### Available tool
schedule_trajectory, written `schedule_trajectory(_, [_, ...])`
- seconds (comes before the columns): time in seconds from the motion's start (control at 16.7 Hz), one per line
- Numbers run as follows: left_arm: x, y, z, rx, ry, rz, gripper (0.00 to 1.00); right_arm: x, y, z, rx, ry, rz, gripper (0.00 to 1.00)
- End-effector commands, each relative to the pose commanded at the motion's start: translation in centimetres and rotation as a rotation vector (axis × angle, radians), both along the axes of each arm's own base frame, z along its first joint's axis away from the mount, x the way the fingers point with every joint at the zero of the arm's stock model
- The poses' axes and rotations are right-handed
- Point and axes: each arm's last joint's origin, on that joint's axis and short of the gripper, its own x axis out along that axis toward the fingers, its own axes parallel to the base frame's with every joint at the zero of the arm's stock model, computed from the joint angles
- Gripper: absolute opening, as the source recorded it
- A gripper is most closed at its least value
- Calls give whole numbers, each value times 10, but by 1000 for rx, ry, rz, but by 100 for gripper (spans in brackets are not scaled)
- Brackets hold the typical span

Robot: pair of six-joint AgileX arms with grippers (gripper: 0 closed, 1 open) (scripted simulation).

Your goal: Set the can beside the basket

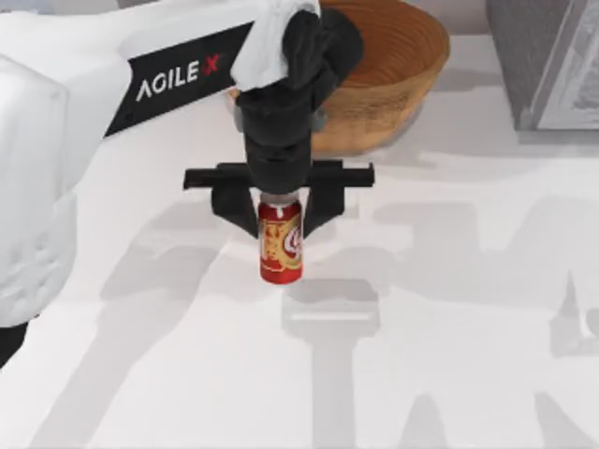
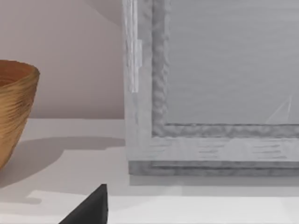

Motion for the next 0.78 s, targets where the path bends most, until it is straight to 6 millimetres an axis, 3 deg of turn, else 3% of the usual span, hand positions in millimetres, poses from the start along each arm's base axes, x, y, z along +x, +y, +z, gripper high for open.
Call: schedule_trajectory(0.78, [0,0,0,0,0,0,98,0,0,0,0,0,0,100])
